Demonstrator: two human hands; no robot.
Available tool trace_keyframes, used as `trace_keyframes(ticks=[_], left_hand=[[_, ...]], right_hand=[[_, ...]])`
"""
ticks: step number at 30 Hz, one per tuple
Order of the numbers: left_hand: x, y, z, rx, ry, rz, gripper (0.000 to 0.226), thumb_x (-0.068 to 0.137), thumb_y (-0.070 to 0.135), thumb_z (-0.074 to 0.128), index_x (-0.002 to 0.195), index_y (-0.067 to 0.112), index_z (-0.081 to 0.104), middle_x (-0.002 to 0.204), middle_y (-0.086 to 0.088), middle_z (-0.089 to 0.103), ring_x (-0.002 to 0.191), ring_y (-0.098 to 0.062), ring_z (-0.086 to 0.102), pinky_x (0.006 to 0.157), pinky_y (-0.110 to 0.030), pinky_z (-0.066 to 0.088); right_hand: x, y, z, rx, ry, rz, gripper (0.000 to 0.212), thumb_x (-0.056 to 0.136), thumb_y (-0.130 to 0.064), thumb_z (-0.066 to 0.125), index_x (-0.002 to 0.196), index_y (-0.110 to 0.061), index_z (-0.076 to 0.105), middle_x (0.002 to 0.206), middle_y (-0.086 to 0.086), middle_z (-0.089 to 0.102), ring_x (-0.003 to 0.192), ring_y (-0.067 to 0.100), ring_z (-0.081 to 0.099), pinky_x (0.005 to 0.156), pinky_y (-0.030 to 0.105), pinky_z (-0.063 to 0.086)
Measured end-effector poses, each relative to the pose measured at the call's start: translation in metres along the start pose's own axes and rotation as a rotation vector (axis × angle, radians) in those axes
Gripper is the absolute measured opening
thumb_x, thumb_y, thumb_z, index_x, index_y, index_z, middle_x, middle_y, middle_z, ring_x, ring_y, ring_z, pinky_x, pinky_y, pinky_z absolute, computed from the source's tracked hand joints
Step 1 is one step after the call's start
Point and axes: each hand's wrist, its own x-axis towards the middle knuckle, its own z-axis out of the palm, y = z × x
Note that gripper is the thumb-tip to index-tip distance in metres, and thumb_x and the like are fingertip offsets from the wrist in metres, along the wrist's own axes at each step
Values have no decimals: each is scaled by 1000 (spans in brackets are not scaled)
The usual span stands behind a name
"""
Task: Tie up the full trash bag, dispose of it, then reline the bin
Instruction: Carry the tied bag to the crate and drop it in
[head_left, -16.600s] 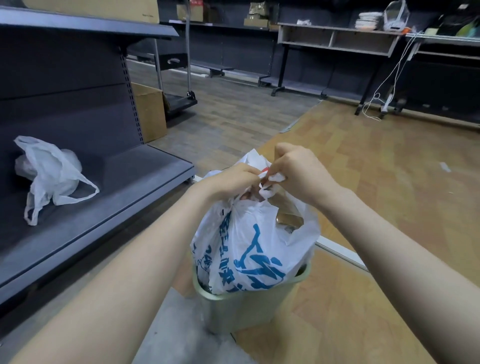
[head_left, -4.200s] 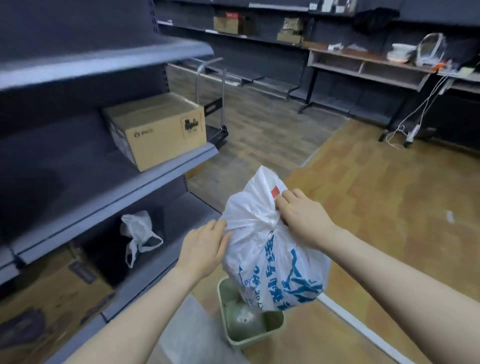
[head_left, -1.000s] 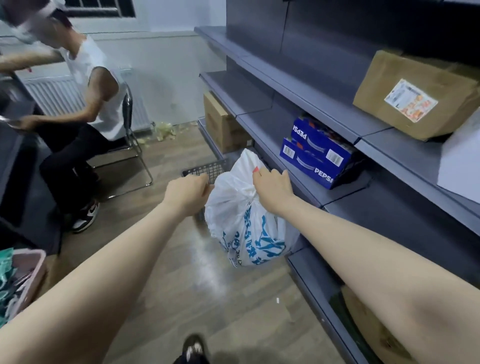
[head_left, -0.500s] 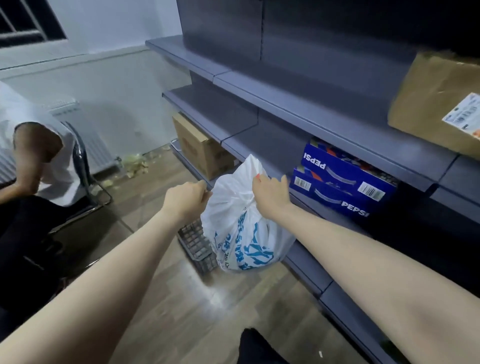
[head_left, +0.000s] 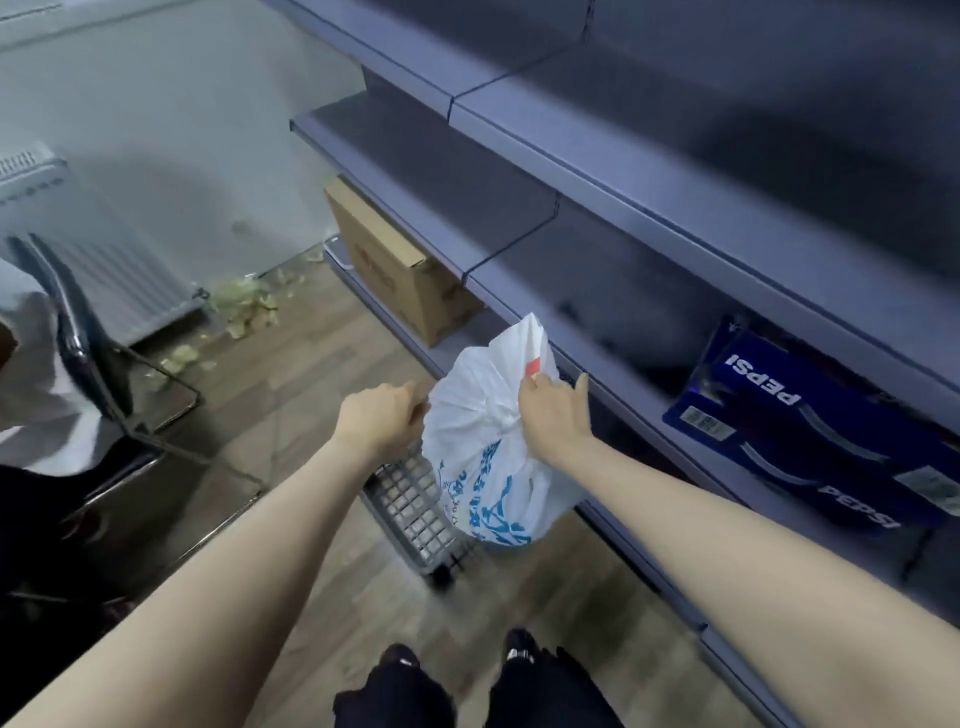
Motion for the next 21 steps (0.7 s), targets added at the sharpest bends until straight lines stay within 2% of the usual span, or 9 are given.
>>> trace_keyframes(ticks=[3,6,13,15,17,19,21], left_hand=[[44,-29,17,19,-75,42,33,99,36,32,107,9,50,111,-12,64,100,-34,62,74,-33,45],[94,-56,38,39,-133,137,32,100,35,33,108,10,50,111,-10,64,100,-33,62,74,-35,47],[201,-106,93,102,-258,385,32,100,36,31,108,10,48,108,-11,63,95,-35,63,73,-38,48],[228,-113,109,97,-268,423,32,100,36,31,111,11,48,110,-12,63,96,-35,63,72,-37,46],[254,-121,127,110,-249,464,33,100,36,32,112,11,50,112,-13,62,99,-35,62,70,-34,41],[278,-131,149,117,-234,479,34,100,36,32,109,9,52,113,-14,62,98,-36,62,68,-33,37],[298,-142,175,132,-234,491,36,100,36,32,109,8,52,112,-16,62,98,-36,62,68,-33,36]], right_hand=[[41,-22,18,-2,-57,-10,33,87,0,45,120,-3,47,118,13,57,107,33,59,117,52,14],[83,-47,47,19,-108,23,25,87,-1,47,111,-8,50,111,10,59,100,30,59,116,53,12],[164,-92,105,113,-296,133,37,83,3,52,118,-7,48,117,12,54,109,30,53,116,56,1],[185,-99,120,166,-349,138,37,84,-2,54,121,-7,47,121,10,53,114,29,50,116,56,4],[205,-105,142,264,-378,156,33,86,-6,53,119,-8,48,123,10,53,116,29,49,115,54,14],[225,-113,168,357,-371,175,31,87,-7,50,119,-7,49,124,11,53,117,30,48,107,44,29],[243,-124,196,455,-338,200,32,88,-8,51,119,-8,49,125,11,53,116,30,48,97,36,36]])
